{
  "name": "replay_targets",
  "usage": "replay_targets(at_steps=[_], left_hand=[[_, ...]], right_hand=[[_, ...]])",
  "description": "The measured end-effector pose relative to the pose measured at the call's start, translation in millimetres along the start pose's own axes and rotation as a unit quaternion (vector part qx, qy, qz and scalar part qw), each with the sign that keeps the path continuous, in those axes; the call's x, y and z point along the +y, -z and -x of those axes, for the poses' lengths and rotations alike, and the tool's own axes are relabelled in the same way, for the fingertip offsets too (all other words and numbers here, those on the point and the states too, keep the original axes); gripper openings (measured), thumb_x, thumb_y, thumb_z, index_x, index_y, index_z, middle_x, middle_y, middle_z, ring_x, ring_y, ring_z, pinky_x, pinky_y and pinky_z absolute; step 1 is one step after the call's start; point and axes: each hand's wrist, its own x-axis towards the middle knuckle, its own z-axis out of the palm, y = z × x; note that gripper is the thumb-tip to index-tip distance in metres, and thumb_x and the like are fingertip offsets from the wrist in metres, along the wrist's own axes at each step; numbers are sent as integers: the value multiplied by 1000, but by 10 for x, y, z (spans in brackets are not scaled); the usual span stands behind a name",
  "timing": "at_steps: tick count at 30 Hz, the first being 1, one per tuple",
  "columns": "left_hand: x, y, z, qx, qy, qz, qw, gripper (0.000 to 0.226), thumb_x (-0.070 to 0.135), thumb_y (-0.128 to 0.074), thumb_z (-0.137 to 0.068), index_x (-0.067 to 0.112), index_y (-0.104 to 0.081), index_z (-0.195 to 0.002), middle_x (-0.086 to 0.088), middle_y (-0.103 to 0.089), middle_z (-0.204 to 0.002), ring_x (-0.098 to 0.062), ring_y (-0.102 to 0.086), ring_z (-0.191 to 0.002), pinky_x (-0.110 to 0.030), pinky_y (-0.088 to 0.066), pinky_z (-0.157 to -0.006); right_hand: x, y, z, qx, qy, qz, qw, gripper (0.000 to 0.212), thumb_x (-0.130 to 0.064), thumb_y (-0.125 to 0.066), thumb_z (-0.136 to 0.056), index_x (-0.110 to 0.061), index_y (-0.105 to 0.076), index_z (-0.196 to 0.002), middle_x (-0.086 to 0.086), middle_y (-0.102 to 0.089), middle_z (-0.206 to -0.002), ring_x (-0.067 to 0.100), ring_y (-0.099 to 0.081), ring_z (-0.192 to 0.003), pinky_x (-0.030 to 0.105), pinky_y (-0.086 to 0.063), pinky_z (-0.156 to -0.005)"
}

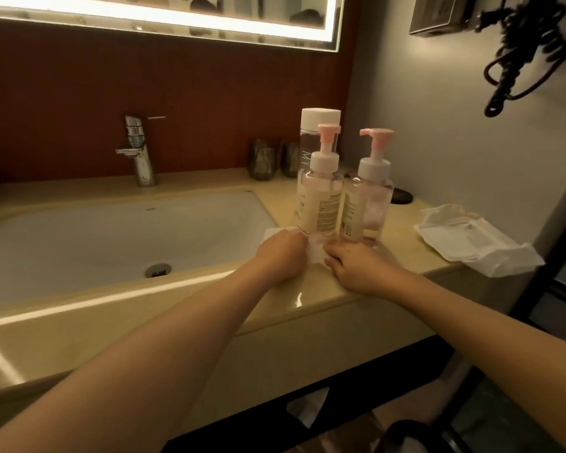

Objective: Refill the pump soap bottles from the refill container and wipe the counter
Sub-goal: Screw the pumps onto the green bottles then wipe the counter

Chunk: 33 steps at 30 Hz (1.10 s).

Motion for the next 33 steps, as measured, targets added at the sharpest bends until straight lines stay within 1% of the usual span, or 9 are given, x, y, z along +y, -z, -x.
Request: replay_targets(at_steps=[3, 6, 10, 13, 17, 20, 22, 27, 33], left_hand=[[-69, -35, -166, -3, 4, -13, 1000, 28, 10, -39, -90, 9, -60, -109, -10, -61, -116, -28, -55, -108, -33, -41, -90], [-137, -98, -359, -17, 21, -11, 1000, 32, 10, -38, -92, 9, -58, -116, -9, -58, -121, -26, -54, -111, -34, -44, -93], [-241, -173, -640, -40, 29, -8, 999, 37, 9, -37, -92, 9, -54, -124, -10, -55, -128, -26, -52, -115, -36, -43, -97], [-320, -223, -845, -50, 40, -22, 998, 36, 8, -40, -92, 11, -53, -126, -8, -55, -128, -24, -53, -114, -35, -45, -94], [-409, -255, -1099, -67, 61, -46, 995, 34, 10, -40, -93, 11, -52, -125, -9, -56, -125, -25, -53, -111, -34, -45, -89], [-488, -264, -1312, -89, 59, -74, 992, 33, 12, -39, -94, 10, -53, -123, -11, -57, -124, -27, -54, -109, -34, -45, -91], [-527, -260, -1426, -97, 54, -89, 990, 33, 14, -37, -95, 8, -53, -123, -13, -57, -123, -28, -54, -109, -34, -44, -91], [-613, -263, -1670, -101, 32, -106, 989, 36, 15, -33, -98, 4, -49, -128, -16, -51, -131, -30, -49, -118, -34, -38, -96], [-701, -255, -1851, -109, 30, -87, 990, 39, 15, -31, -99, 8, -45, -134, -14, -45, -139, -30, -45, -124, -35, -35, -101]], right_hand=[[15, 20, -142, -19, -13, 15, 1000, 43, -28, -31, -100, -9, -40, -137, 9, -35, -147, 25, -32, -135, 34, -25, -108], [59, 6, -318, -31, -34, 10, 999, 44, -30, -30, -100, -9, -38, -137, 10, -34, -148, 28, -34, -133, 36, -28, -107], [128, -42, -579, -31, -51, 10, 998, 43, -31, -29, -99, -9, -40, -134, 13, -39, -144, 30, -40, -127, 39, -34, -104], [168, -77, -795, -26, -65, 10, 997, 42, -31, -29, -99, -7, -42, -131, 14, -38, -143, 30, -40, -127, 41, -35, -104], [179, -80, -1054, -32, -77, 9, 996, 44, -30, -28, -99, -5, -40, -133, 15, -35, -144, 29, -36, -130, 40, -33, -106], [214, -61, -1248, -37, -81, 9, 996, 45, -30, -29, -100, -4, -41, -134, 17, -35, -144, 29, -36, -130, 35, -32, -106], [243, -61, -1364, -42, -87, 11, 995, 45, -30, -29, -99, -4, -43, -133, 18, -37, -142, 30, -37, -128, 34, -33, -106], [269, -42, -1595, -53, -92, 36, 994, 45, -30, -26, -101, -4, -44, -132, 16, -43, -139, 30, -41, -126, 33, -34, -102], [295, 8, -1780, -46, -110, 9, 993, 42, -19, -22, -102, -4, -39, -136, 17, -36, -143, 31, -35, -130, 34, -31, -103]])
